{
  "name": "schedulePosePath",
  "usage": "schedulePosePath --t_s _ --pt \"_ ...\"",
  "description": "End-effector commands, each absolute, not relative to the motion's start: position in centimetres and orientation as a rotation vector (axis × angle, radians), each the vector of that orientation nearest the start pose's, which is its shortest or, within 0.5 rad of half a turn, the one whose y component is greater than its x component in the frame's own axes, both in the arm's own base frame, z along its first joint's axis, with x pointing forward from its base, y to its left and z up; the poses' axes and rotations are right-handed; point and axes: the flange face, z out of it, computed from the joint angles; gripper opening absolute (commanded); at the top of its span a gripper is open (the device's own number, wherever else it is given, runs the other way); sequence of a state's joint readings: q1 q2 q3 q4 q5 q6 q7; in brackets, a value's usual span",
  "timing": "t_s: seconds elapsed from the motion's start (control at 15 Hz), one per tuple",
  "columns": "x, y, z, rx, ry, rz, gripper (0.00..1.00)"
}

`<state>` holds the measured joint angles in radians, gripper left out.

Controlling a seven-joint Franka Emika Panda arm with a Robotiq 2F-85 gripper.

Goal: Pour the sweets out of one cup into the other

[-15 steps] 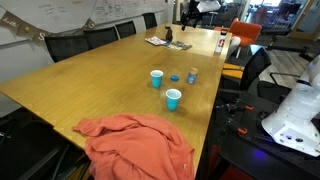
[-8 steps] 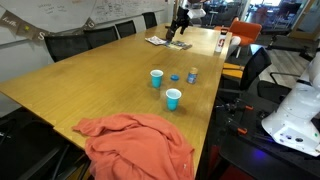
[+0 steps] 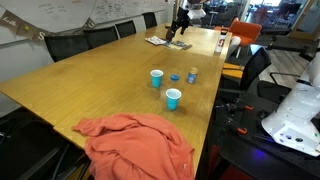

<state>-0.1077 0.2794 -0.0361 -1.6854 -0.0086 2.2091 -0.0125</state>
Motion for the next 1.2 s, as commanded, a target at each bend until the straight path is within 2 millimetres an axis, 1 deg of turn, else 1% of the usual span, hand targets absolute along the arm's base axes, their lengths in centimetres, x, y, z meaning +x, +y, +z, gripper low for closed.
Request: schedulePosePath --t_s 0.0,0.13,0.2,0.33,0.6,0.93,1.13 --pt "65.8 -9.3 46.1 -3.148 0.196 -0.383 1.00" --pt "65.8 -9.3 46.1 -3.148 0.196 -0.383 1.00" --pt "66.4 -9.4 44.8 -3.168 0.203 -0.370 1.00" --pt "66.9 -9.3 42.9 -3.176 0.171 -0.357 1.00" --pt "67.9 -8.7 37.9 -3.165 0.131 -0.303 1.00" --pt "69.6 -7.3 31.1 -3.174 0.123 -0.329 1.00" --pt "70.6 -6.5 27.2 -3.181 0.114 -0.308 1.00"
